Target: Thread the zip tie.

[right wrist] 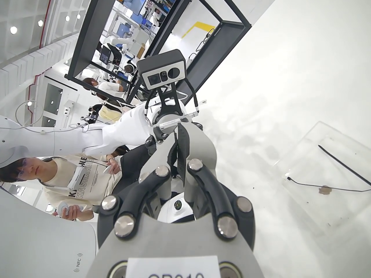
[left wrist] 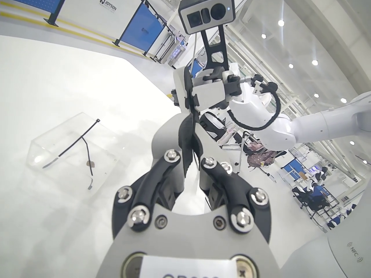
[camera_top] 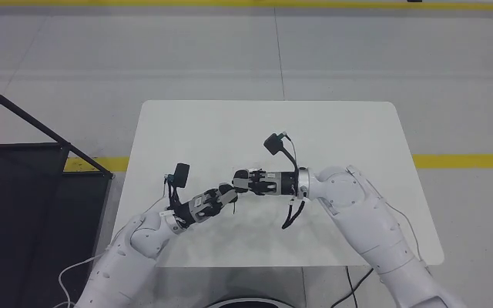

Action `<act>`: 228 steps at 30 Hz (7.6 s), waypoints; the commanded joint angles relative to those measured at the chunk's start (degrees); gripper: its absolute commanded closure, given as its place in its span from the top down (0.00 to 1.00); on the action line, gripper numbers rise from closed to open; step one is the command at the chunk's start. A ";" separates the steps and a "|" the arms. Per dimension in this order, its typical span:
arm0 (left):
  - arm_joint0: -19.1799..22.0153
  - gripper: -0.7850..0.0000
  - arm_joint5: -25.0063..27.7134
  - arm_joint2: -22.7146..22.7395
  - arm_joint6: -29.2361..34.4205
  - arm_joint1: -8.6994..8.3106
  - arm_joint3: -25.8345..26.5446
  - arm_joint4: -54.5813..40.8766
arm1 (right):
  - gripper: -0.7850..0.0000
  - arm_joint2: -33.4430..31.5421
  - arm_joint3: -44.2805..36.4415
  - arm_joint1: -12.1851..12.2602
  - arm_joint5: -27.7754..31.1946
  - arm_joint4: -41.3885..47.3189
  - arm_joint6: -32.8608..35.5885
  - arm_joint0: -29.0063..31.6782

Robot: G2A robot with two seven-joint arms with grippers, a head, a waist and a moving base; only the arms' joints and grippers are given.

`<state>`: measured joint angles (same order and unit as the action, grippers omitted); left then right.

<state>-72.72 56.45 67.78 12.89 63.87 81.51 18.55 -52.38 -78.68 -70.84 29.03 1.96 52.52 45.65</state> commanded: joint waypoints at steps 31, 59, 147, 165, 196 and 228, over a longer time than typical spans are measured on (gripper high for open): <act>-1.06 0.00 -2.75 1.36 -10.57 1.29 1.62 1.79 | 0.82 -3.94 -3.43 2.02 5.52 -7.57 -6.04 9.89; -0.90 0.00 -3.19 0.96 -10.77 2.23 1.07 2.73 | 0.07 0.48 -2.02 0.66 8.84 -11.46 -13.01 8.93; 3.51 0.25 1.55 -1.98 21.07 -1.18 -1.70 -24.87 | 0.00 -1.82 -8.67 4.99 12.57 -14.10 -3.37 9.40; 3.47 0.05 1.55 -1.83 20.24 -1.12 -1.75 -24.28 | 0.00 -0.91 -8.64 5.31 12.11 -14.18 -3.81 8.96; 3.29 0.00 1.55 -1.19 17.64 -1.02 -2.00 -23.36 | 0.57 0.01 -8.19 5.74 10.49 -12.61 -4.04 7.75; -4.04 0.00 1.55 8.78 -2.67 -1.79 1.62 3.31 | 0.42 6.66 5.65 1.32 -27.55 -22.12 -4.13 -7.88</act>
<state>-76.86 58.00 76.73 10.12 62.11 83.18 21.81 -45.92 -73.53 -69.36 1.35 -20.19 48.40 38.06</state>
